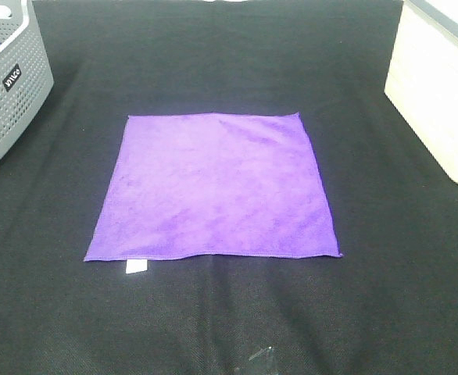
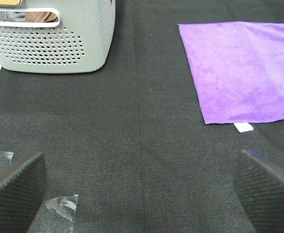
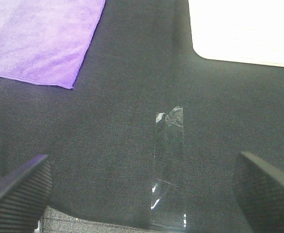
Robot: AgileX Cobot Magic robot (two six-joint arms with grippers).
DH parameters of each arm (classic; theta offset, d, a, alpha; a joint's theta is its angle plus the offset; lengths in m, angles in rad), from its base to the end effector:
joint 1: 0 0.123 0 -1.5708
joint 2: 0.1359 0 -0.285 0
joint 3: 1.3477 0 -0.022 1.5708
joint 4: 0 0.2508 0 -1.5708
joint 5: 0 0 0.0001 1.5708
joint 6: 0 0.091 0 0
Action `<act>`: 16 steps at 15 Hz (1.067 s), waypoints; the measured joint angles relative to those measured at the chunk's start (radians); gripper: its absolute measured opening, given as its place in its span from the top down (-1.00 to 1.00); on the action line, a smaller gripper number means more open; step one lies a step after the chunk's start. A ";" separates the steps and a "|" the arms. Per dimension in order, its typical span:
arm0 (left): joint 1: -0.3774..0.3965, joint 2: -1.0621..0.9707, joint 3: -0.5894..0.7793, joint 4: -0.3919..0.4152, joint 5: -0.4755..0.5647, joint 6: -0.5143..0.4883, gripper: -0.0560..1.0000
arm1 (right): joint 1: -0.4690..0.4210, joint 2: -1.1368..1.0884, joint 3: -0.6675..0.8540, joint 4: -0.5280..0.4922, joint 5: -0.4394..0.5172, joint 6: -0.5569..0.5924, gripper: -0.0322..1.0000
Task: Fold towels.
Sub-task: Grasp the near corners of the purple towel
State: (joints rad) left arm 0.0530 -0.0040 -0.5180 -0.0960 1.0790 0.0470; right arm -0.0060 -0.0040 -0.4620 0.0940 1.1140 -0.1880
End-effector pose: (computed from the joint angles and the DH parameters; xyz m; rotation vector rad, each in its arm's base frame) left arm -0.0081 -0.0081 0.2811 0.0006 2.0373 -0.0520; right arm -0.0038 0.0077 0.2628 -0.1988 2.1183 -0.0002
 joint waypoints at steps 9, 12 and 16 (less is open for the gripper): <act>0.000 0.000 0.000 0.000 0.000 0.000 -0.98 | 0.000 0.000 0.000 0.000 0.000 0.000 -0.92; 0.000 0.000 0.000 0.000 0.000 0.000 -0.98 | 0.000 0.000 0.000 0.000 0.000 0.000 -0.92; 0.000 0.000 0.000 0.000 0.000 -0.001 -0.98 | 0.000 0.000 0.000 0.000 0.000 0.000 -0.92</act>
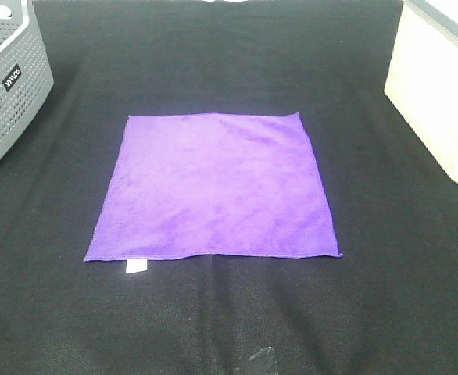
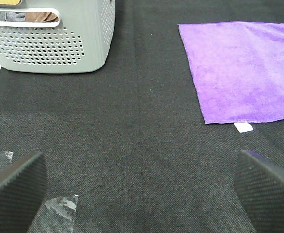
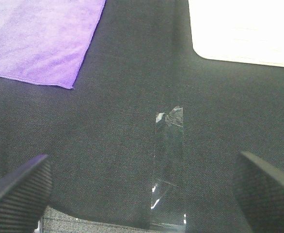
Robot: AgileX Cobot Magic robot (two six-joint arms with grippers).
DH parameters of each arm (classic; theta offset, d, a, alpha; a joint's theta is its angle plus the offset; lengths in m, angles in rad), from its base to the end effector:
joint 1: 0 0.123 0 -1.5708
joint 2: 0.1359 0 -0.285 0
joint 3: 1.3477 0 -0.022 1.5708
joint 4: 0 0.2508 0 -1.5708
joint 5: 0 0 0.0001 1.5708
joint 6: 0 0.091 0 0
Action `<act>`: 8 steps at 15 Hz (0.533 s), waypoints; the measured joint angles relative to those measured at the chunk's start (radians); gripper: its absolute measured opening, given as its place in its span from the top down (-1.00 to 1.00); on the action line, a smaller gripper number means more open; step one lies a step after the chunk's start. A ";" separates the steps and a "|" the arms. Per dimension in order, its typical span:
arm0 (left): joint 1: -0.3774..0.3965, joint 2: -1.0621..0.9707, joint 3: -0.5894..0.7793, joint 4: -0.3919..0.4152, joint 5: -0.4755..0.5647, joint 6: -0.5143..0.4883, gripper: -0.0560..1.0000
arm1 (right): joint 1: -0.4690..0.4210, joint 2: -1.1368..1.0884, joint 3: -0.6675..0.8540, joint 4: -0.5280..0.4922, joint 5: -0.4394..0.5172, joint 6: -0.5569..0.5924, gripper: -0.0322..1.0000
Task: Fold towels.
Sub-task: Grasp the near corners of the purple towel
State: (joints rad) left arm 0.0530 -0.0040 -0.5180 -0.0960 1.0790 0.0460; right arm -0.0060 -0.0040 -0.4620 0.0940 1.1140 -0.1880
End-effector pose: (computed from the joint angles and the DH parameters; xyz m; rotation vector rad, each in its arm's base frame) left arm -0.0081 -0.0081 0.2811 -0.0004 2.0373 -0.0526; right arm -0.0038 0.0077 0.2628 -0.1988 2.1183 -0.0002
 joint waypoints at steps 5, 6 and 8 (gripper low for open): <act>0.000 0.000 0.000 0.000 0.000 0.000 -0.98 | 0.000 0.000 0.000 0.000 0.000 0.000 -0.92; 0.000 0.000 0.000 0.000 0.000 0.000 -0.98 | 0.000 0.000 0.000 0.000 0.000 0.000 -0.92; 0.000 0.000 0.000 0.000 0.000 0.000 -0.98 | 0.000 0.000 0.000 0.000 0.000 0.000 -0.92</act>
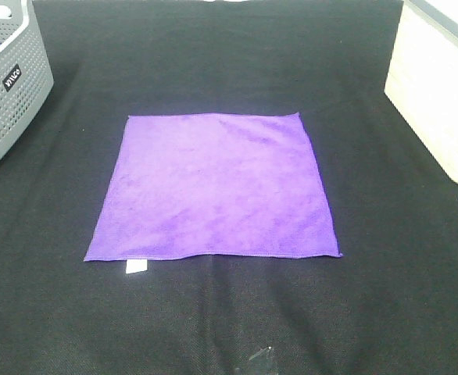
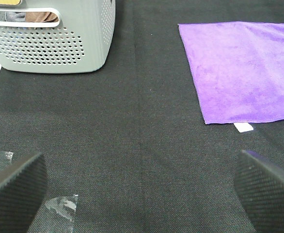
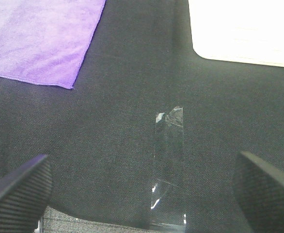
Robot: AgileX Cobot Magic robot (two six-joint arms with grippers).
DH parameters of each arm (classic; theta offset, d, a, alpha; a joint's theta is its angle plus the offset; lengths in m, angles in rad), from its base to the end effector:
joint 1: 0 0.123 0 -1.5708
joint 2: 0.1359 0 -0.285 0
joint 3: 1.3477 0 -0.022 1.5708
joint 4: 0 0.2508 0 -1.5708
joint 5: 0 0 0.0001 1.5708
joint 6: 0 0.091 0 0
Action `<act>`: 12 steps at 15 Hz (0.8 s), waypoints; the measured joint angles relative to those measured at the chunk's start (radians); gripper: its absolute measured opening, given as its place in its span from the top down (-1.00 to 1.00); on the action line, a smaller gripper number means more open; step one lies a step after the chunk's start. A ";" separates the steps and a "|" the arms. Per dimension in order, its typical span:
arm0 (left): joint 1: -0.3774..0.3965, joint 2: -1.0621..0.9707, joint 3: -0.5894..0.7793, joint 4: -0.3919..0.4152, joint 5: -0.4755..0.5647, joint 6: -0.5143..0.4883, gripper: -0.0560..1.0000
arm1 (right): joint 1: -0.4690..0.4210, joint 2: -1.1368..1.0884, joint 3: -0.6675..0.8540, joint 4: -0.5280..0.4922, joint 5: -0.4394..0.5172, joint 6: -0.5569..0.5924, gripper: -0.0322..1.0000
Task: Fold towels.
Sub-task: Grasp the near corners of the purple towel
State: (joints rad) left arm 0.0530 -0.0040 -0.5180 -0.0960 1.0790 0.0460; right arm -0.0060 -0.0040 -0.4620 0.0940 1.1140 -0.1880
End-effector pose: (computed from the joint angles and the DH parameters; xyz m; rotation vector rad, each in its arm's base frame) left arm -0.0081 -0.0081 0.2811 -0.0004 2.0373 -0.0526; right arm -0.0038 0.0077 0.2628 -0.1988 2.1183 -0.0002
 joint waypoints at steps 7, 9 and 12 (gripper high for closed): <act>0.000 0.129 -0.046 -0.025 0.041 -0.023 -0.98 | 0.000 0.072 -0.037 0.012 0.010 0.033 -0.92; 0.000 0.354 -0.134 -0.053 0.068 -0.057 -0.98 | 0.000 0.363 -0.115 0.043 0.016 0.100 -0.92; 0.000 0.729 -0.264 -0.053 0.071 -0.031 -0.98 | 0.000 0.828 -0.258 0.216 -0.020 0.008 -0.92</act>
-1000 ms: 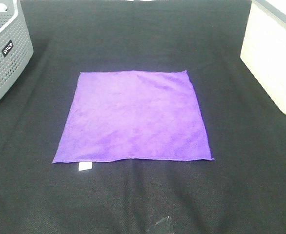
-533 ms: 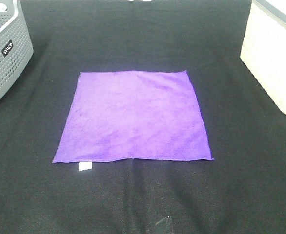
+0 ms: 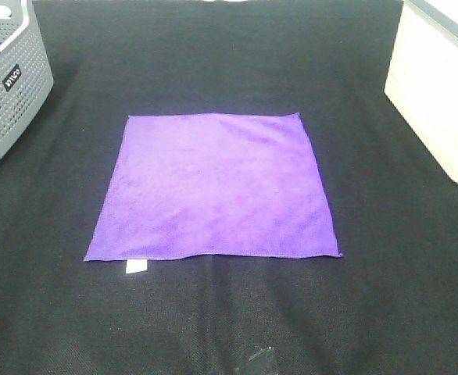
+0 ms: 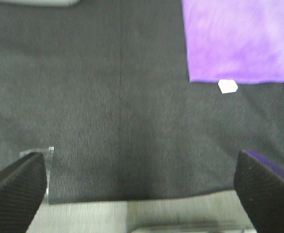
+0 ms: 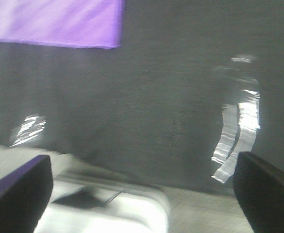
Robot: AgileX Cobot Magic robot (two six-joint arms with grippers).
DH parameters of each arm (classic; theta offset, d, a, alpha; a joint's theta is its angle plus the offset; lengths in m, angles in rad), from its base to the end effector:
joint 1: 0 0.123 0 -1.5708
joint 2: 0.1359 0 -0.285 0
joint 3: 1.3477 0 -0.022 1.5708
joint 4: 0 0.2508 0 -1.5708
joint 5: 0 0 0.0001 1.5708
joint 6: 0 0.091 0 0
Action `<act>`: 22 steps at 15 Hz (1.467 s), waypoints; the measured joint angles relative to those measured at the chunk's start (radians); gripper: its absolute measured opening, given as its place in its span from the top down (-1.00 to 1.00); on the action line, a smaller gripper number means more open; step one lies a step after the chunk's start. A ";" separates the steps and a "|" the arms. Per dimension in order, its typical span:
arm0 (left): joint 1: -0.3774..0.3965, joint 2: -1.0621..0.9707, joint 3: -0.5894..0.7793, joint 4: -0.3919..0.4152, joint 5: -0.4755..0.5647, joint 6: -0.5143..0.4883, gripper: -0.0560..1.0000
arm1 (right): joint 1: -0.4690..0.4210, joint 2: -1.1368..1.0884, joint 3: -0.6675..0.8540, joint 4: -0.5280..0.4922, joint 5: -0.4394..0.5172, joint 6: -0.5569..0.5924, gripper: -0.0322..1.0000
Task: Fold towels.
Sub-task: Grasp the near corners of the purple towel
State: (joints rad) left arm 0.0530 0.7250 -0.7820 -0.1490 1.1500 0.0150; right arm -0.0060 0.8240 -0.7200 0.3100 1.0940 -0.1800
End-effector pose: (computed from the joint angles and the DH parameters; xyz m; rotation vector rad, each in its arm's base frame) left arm 0.1083 -0.0066 0.3210 -0.0763 2.5664 -0.1722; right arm 0.1282 0.0239 0.2965 -0.1261 2.6344 0.3510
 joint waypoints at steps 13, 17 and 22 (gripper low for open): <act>0.199 0.772 -0.218 -0.584 -0.062 0.650 -0.98 | -0.219 0.731 -0.259 0.643 0.116 -0.618 -0.92; 0.133 0.910 -0.225 -0.643 -0.110 0.673 -0.98 | -0.219 0.813 -0.259 0.644 0.102 -0.651 -0.92; 0.071 1.135 -0.276 -0.656 -0.165 0.701 -0.98 | -0.219 1.045 -0.260 0.671 0.031 -0.718 -0.92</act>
State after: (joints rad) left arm 0.1240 1.8600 -1.0580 -0.8050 0.9850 0.7160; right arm -0.2250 1.8690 -0.9800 0.9810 1.1250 -0.8980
